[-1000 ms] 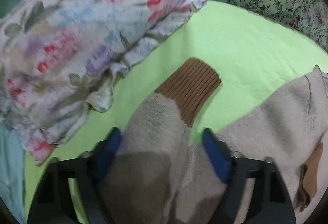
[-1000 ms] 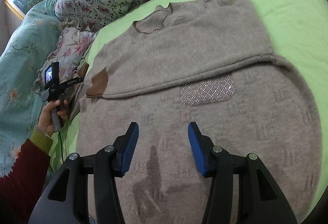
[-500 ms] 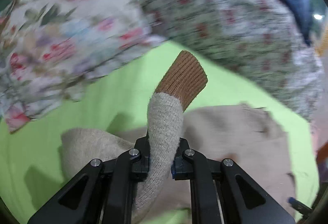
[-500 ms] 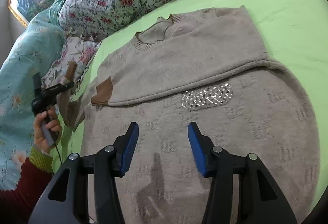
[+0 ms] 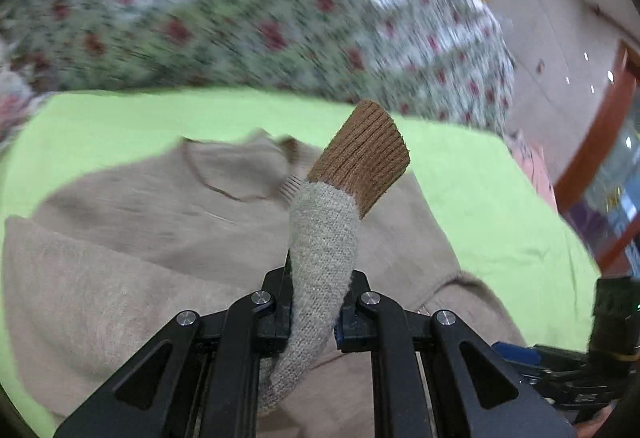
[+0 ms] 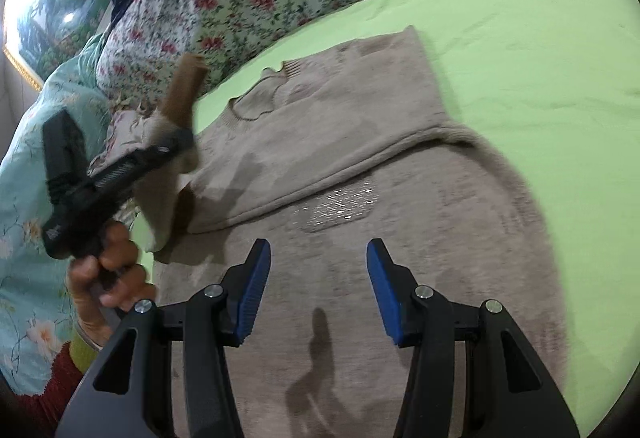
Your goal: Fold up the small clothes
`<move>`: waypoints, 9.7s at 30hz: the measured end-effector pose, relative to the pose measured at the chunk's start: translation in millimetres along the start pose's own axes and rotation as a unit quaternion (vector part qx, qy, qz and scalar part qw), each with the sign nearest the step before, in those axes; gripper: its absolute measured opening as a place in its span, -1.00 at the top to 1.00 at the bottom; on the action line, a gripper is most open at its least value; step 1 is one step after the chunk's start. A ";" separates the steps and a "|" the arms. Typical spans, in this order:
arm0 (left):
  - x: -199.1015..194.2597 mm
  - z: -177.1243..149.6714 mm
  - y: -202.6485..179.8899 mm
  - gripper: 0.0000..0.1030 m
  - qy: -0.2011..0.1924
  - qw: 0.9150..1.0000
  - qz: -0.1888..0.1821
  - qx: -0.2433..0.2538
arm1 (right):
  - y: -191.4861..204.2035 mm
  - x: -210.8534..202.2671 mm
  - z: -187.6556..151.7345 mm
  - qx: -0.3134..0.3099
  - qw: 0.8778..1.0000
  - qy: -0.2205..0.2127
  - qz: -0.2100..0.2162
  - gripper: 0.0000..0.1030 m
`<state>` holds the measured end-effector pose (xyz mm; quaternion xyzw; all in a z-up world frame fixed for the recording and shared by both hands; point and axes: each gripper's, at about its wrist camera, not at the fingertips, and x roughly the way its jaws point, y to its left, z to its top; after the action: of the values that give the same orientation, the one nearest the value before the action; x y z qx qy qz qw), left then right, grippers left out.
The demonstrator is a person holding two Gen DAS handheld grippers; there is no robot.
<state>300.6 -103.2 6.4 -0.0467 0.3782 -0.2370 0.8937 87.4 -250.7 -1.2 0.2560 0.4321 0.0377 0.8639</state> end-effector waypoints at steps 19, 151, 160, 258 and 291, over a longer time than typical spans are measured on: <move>-66.6 -69.1 52.6 -0.44 0.010 0.996 0.066 -0.056 | -7.0 44.2 45.4 0.011 1.000 -0.004 0.027 0.00; -235.2 -331.6 28.8 0.85 0.104 0.989 -0.045 -0.092 | -92.8 -113.7 -170.2 -0.075 0.989 0.089 0.091 0.83; -296.8 -273.1 18.8 0.86 -0.025 0.996 -0.062 -0.065 | -73.3 -160.7 -132.7 -0.042 0.980 -0.010 0.196 0.84; -129.3 -187.2 107.1 -0.40 -0.040 0.941 0.040 -0.334 | 11.4 -26.5 -55.5 -0.014 0.997 0.032 0.068 0.01; -114.3 -60.8 48.1 0.86 -0.107 0.978 0.056 -0.171 | -25.9 -12.5 56.0 -0.002 0.996 0.005 0.087 -0.02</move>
<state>208.1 -2.4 25.4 -0.2028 0.3171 -0.1122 0.9196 118.4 -299.6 23.4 0.2904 0.4122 0.1144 0.8560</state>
